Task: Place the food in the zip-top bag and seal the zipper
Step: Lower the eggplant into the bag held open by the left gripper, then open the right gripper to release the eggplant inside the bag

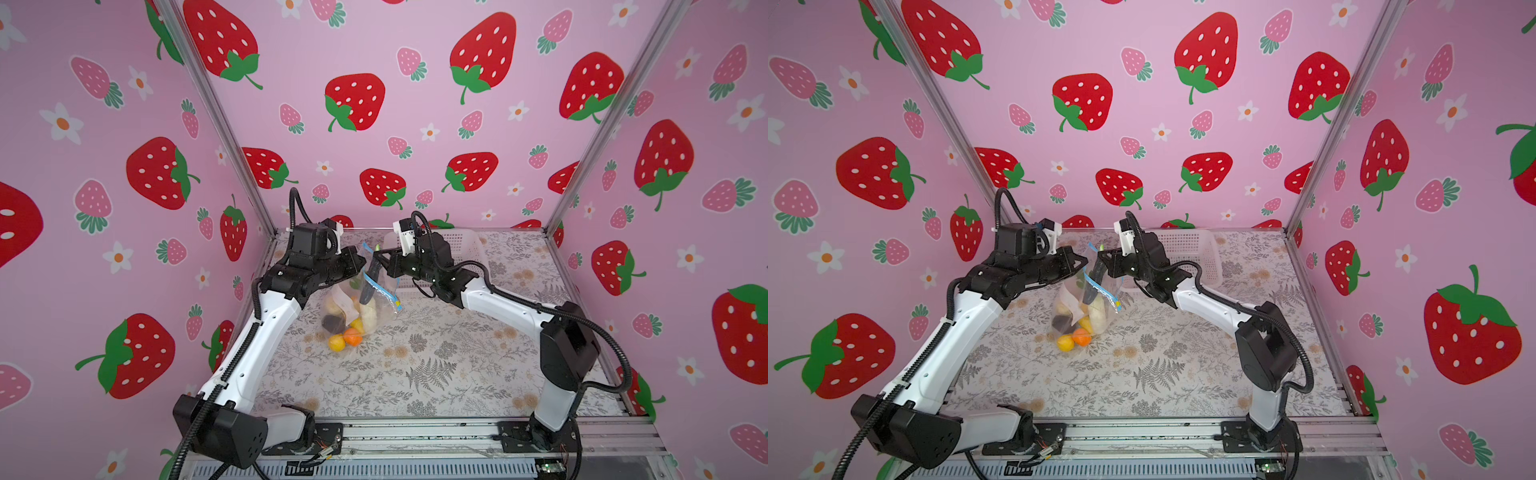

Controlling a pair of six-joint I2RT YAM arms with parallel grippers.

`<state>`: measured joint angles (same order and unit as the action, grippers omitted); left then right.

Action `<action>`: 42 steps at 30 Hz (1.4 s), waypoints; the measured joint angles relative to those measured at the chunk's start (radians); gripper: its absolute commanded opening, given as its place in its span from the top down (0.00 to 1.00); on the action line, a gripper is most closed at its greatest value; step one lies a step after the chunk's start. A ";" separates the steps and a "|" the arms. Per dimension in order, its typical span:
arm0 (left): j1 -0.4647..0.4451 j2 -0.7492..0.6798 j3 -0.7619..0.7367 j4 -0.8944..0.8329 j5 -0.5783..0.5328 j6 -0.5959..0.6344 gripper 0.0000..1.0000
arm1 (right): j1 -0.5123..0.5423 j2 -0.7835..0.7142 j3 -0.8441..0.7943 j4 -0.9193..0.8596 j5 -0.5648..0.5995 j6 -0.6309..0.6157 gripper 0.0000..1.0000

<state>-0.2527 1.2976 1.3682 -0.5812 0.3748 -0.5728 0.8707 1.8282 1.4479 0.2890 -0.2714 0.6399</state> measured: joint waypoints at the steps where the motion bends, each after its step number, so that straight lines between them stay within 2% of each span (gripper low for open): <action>1: 0.000 0.000 0.000 0.000 0.000 0.000 1.00 | 0.003 0.006 0.000 0.002 -0.006 0.003 0.85; 11: 0.000 -0.010 0.000 0.000 -0.002 -0.003 1.00 | 0.013 0.041 0.000 0.004 -0.047 0.042 0.72; 23: 0.000 -0.018 0.000 0.001 -0.001 -0.004 1.00 | 0.013 0.060 0.033 -0.002 -0.080 0.051 0.71; 31: 0.000 -0.018 -0.001 0.001 -0.002 -0.003 1.00 | -0.005 0.034 0.054 -0.040 -0.086 0.019 0.64; 34: 0.000 -0.022 -0.003 0.001 -0.002 -0.004 1.00 | -0.031 -0.051 -0.014 -0.051 -0.073 -0.018 0.63; 40: 0.000 -0.031 -0.010 0.009 -0.001 -0.005 1.00 | -0.154 -0.245 -0.218 -0.027 -0.056 -0.070 0.64; 42: 0.000 -0.032 -0.016 0.009 -0.001 -0.007 1.00 | -0.187 -0.273 -0.290 -0.017 -0.045 -0.085 0.70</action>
<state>-0.2527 1.2652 1.3521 -0.5724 0.3737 -0.5797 0.6834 1.5551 1.1580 0.2718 -0.3164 0.5552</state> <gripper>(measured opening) 0.047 0.344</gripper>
